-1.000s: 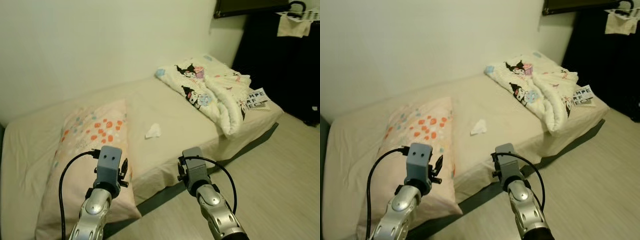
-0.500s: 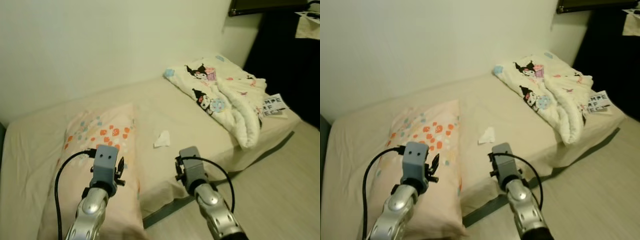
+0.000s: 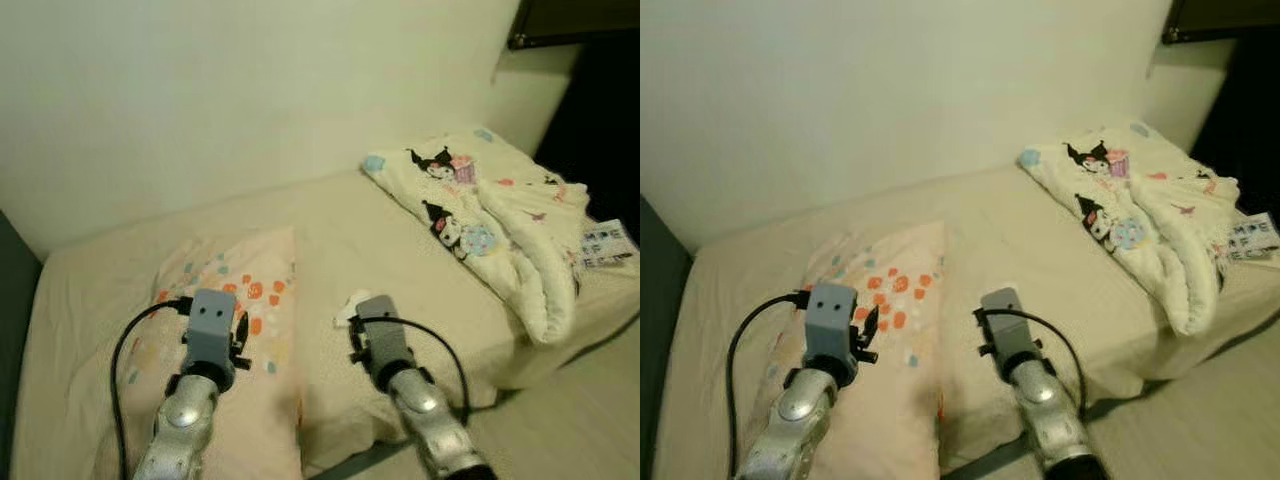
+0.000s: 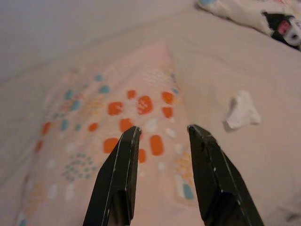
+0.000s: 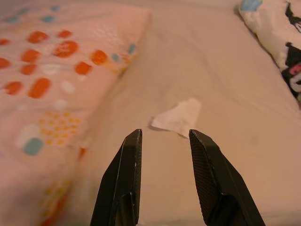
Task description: Clean up the room
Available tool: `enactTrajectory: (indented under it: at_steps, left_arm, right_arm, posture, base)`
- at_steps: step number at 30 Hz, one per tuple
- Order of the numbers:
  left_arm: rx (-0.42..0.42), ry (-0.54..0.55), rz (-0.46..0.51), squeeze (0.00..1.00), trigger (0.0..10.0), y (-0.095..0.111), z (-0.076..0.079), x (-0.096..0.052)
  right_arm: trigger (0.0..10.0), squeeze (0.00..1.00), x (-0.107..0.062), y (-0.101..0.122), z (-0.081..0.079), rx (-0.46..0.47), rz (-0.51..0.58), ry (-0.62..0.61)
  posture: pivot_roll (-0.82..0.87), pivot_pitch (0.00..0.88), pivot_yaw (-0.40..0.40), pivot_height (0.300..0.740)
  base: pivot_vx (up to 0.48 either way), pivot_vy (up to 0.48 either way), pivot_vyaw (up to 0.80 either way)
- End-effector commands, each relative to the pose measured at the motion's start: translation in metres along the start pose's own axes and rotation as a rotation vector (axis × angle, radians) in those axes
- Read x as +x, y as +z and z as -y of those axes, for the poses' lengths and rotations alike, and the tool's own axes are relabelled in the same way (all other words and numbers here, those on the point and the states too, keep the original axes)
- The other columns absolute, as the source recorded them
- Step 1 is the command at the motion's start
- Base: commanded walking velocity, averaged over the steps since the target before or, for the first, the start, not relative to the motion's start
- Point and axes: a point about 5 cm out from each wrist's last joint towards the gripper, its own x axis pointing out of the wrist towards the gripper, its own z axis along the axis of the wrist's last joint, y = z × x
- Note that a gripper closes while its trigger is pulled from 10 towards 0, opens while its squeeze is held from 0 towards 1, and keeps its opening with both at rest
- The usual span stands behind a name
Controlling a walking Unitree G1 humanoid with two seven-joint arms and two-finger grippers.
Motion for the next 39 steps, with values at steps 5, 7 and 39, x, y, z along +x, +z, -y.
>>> enactTrajectory:
  at_steps: [5,7,39]
  left_arm:
    - [-0.001,0.009,-0.021,0.00,10.0,-0.0042,-0.0004,-0.0016]
    - [-0.001,0.009,-0.020,0.00,10.0,-0.0041,-0.0004,-0.0016]
    - [-0.017,0.007,-0.012,0.00,10.0,-0.0022,-0.0020,-0.0016]
  right_arm:
    - [10.0,0.00,-0.0011,-0.0030,-0.0021,0.008,-0.009,0.006]
    - [10.0,0.00,-0.0011,-0.0029,-0.0022,0.009,-0.008,0.006]
    - [10.0,0.00,-0.0006,-0.0015,-0.0062,-0.021,0.000,0.029]
  posture:
    - [-0.05,0.088,0.003,0.740]
    - [-0.05,0.088,0.003,0.740]
    - [-0.05,0.091,0.007,0.740]
  base:
    - [0.000,0.000,0.00]
    - [0.000,0.000,0.00]
    - [0.132,0.000,0.14]
